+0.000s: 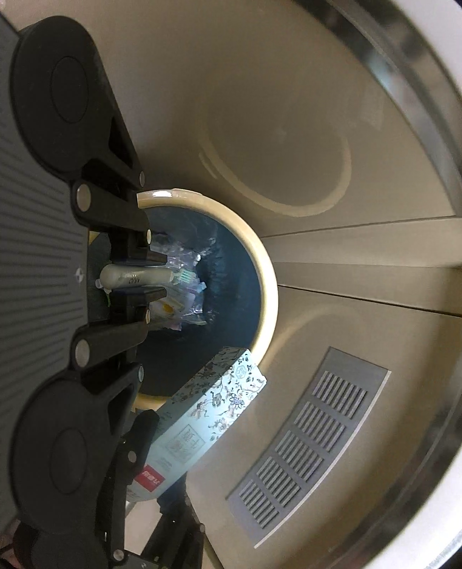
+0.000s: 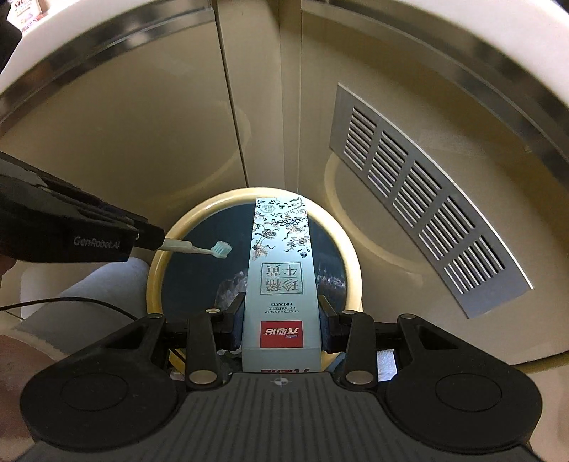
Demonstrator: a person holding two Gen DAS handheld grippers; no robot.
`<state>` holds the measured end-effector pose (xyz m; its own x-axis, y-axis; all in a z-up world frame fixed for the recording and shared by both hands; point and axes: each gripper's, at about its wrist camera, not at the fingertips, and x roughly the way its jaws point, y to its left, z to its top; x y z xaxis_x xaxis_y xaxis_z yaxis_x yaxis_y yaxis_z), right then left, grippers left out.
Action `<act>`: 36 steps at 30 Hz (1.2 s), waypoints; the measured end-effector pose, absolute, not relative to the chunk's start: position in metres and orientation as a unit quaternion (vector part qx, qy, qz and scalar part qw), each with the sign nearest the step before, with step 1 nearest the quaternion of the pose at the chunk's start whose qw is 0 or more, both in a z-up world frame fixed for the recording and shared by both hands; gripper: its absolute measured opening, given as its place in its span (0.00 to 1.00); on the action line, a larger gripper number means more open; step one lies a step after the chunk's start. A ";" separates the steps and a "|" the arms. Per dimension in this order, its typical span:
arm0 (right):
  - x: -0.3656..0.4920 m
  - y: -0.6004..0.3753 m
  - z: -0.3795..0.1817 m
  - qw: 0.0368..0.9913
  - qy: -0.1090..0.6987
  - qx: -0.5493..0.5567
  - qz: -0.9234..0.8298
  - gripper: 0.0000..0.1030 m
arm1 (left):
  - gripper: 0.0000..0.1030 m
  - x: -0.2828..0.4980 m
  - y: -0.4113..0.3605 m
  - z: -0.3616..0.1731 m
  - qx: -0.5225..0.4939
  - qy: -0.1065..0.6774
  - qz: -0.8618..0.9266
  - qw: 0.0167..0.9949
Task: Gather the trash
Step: 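Carry the toothbrush and toothpaste box down over the bin with both grippers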
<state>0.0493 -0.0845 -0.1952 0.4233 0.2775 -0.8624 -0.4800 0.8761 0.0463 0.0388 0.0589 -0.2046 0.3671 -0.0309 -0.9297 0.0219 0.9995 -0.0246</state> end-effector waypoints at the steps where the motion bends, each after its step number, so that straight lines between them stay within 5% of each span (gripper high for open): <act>1: 0.051 -0.083 -0.198 0.836 0.490 -0.105 0.226 0.40 | 0.12 0.040 0.059 -0.207 -0.003 0.565 -0.016 0.825; 36: 0.104 -0.052 -0.269 0.779 0.577 -0.123 0.211 0.41 | 0.12 0.086 0.068 -0.285 0.012 0.645 0.013 0.764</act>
